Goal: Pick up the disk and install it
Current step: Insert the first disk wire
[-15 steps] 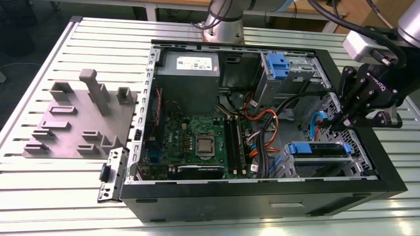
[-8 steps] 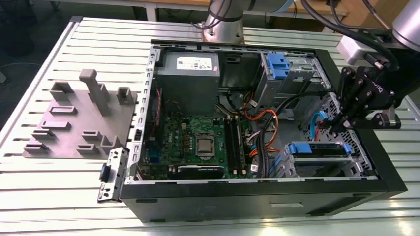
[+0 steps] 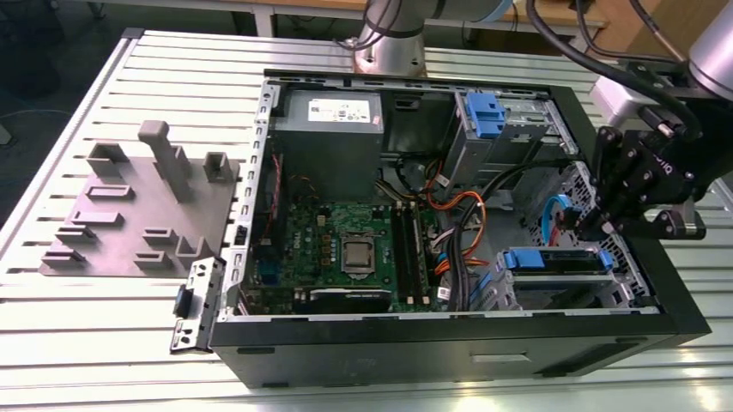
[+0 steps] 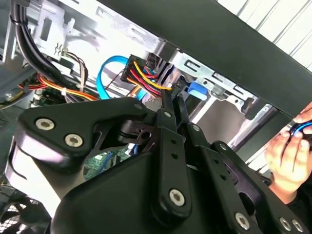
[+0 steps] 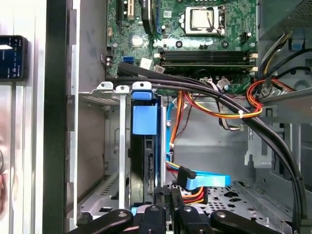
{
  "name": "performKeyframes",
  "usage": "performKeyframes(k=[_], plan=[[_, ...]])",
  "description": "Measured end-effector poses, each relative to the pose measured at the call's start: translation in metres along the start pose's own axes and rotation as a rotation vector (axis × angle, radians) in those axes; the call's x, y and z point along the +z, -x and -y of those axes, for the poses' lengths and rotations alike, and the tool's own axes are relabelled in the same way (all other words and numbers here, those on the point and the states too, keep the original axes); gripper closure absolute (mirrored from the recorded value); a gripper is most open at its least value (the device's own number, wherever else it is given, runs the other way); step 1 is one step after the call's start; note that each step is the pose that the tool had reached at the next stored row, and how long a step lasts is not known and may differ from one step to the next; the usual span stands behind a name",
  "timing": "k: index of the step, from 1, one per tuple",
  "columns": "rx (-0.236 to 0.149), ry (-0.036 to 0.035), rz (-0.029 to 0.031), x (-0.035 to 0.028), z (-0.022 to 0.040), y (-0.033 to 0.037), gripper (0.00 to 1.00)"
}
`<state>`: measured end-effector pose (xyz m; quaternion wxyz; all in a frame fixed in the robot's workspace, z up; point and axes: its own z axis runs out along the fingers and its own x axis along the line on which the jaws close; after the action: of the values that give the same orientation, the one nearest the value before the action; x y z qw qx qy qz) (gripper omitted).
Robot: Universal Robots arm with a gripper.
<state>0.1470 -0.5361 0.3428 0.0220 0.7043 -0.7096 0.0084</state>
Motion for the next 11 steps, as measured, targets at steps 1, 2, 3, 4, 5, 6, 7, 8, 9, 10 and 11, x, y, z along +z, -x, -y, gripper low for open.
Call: performKeyframes(k=[1,2,3,4,5,6,7,8,9,10,11], plan=[[-0.001,-0.0048,0.0002,0.0001,-0.0004,-0.0002,0.84],[-0.002,-0.0116,0.0003,0.0001,-0.001,-0.0003,0.84],[-0.003,-0.0195,0.0001,0.0001,-0.0017,-0.0004,0.84],[-0.003,-0.0257,0.0002,0.0002,-0.0028,-0.0005,0.84],[-0.004,-0.03,0.0002,0.0002,-0.0042,-0.0006,0.84],[-0.004,-0.0327,0.0001,0.0004,-0.0057,-0.0007,0.84],[-0.004,-0.0351,0.0003,0.0007,-0.0073,-0.0009,0.84],[-0.005,-0.0373,0.0003,0.0009,-0.0091,-0.001,0.84],[-0.005,-0.0394,0.0004,0.0012,-0.0109,-0.0012,0.84],[-0.005,-0.0418,0.0003,0.0014,-0.0129,-0.0018,0.84],[-0.005,-0.0445,0.0002,0.0016,-0.0147,-0.0027,0.84]])
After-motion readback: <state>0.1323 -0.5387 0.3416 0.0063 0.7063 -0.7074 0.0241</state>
